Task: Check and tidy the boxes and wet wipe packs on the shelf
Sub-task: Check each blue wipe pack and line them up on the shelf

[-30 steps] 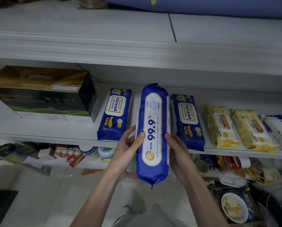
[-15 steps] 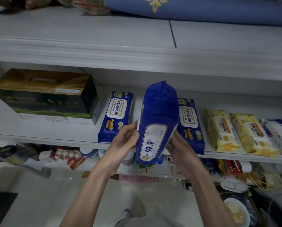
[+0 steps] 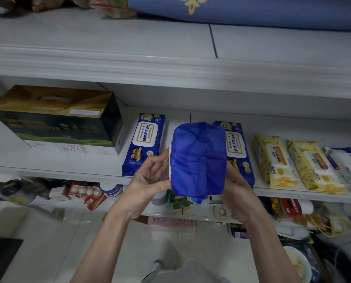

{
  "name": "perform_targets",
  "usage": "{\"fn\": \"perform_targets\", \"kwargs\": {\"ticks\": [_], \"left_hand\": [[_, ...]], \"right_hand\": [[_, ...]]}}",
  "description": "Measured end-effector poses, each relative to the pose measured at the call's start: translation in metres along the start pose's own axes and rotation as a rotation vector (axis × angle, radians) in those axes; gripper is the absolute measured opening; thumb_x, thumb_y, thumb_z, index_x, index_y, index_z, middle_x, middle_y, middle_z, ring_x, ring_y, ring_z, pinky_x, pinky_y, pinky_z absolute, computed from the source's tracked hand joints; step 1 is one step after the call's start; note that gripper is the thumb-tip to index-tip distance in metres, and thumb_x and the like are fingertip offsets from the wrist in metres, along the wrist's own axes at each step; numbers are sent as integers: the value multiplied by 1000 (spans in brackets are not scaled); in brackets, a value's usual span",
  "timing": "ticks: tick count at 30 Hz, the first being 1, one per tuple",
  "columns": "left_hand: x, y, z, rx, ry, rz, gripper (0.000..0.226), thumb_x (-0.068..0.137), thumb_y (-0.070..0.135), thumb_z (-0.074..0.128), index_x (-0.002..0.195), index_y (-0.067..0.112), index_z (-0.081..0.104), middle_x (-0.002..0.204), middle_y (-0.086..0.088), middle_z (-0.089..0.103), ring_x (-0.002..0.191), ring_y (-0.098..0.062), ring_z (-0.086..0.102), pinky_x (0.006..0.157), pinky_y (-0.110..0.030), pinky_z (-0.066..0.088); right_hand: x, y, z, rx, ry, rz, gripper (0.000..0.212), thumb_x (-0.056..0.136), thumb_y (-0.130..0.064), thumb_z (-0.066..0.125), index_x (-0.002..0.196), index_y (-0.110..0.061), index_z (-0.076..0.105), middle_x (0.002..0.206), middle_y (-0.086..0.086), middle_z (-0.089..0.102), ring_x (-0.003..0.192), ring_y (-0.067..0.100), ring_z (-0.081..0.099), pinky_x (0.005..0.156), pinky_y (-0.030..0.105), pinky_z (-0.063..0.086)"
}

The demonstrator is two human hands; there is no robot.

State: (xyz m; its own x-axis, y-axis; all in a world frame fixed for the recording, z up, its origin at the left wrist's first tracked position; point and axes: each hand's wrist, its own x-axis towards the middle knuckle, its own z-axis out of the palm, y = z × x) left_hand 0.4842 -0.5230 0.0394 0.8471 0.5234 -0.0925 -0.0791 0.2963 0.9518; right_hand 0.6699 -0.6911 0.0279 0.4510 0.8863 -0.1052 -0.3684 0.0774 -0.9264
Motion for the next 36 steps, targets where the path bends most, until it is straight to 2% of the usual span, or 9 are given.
{"fn": "perform_targets", "kwargs": {"ticks": [4, 14, 18, 21, 24, 27, 30, 33, 36], "left_hand": [[-1, -1, 0, 5, 6, -2, 56, 71, 11, 85, 120, 24, 62, 150, -10, 51, 140, -33, 48, 113, -61, 39], [-2, 0, 1, -8, 2, -7, 53, 69, 15, 88, 114, 30, 65, 150, -8, 51, 138, -30, 50, 113, -60, 39], [-3, 6, 2, 81, 39, -3, 51, 73, 18, 87, 116, 25, 61, 134, 0, 64, 126, -22, 61, 100, -43, 55], [-3, 7, 15, 133, 169, -15, 54, 82, 38, 80, 116, 10, 49, 123, -12, 66, 115, -30, 65, 87, -32, 61], [2, -2, 36, 24, 328, -198, 68, 83, 66, 62, 118, 10, 45, 113, -9, 74, 101, -26, 74, 89, -45, 60], [1, -9, 44, -66, 391, -258, 52, 88, 64, 58, 117, 22, 48, 103, -4, 78, 98, -26, 76, 94, -54, 57], [0, -6, 39, -73, 345, -226, 34, 95, 51, 55, 122, 30, 56, 110, 3, 77, 105, -21, 73, 101, -54, 53], [5, 3, 37, -44, 238, -188, 44, 102, 48, 50, 142, 29, 51, 132, 5, 68, 122, -17, 65, 110, -49, 46], [14, 15, 44, 18, 201, -132, 46, 103, 50, 46, 144, 29, 53, 134, 6, 67, 123, -13, 63, 110, -44, 46]], "right_hand": [[-1, 1, -1, 24, 1, 4, 65, 89, -13, 68, 152, -16, 50, 151, 4, 59, 143, 28, 52, 110, 42, 52], [-1, -3, -1, 18, 7, 12, 66, 89, -13, 69, 152, -15, 49, 151, 4, 59, 143, 27, 52, 111, 46, 50], [-1, -12, 5, -56, 37, 4, 51, 94, -11, 63, 143, -16, 52, 140, -1, 67, 130, 16, 63, 100, 35, 57], [1, -6, 17, -140, 111, 46, 34, 99, -33, 64, 118, -11, 47, 121, 6, 72, 110, 17, 72, 89, 35, 57], [3, 9, 34, -98, 205, 171, 29, 102, -51, 54, 110, -24, 55, 115, 2, 77, 107, 19, 75, 96, 48, 57], [1, 14, 43, -107, 249, 192, 28, 105, -47, 50, 114, -21, 52, 111, 2, 78, 99, 19, 77, 92, 48, 60], [1, 9, 43, 39, 285, 174, 21, 105, -37, 53, 122, -25, 56, 119, 1, 77, 109, 26, 75, 99, 56, 57], [4, -3, 46, 134, 288, 167, 28, 106, -35, 52, 131, -26, 62, 120, 0, 78, 105, 21, 77, 80, 41, 62], [9, -17, 53, 149, 301, 176, 34, 109, -41, 43, 113, -23, 70, 107, -2, 82, 93, 12, 79, 77, 33, 59]]}}
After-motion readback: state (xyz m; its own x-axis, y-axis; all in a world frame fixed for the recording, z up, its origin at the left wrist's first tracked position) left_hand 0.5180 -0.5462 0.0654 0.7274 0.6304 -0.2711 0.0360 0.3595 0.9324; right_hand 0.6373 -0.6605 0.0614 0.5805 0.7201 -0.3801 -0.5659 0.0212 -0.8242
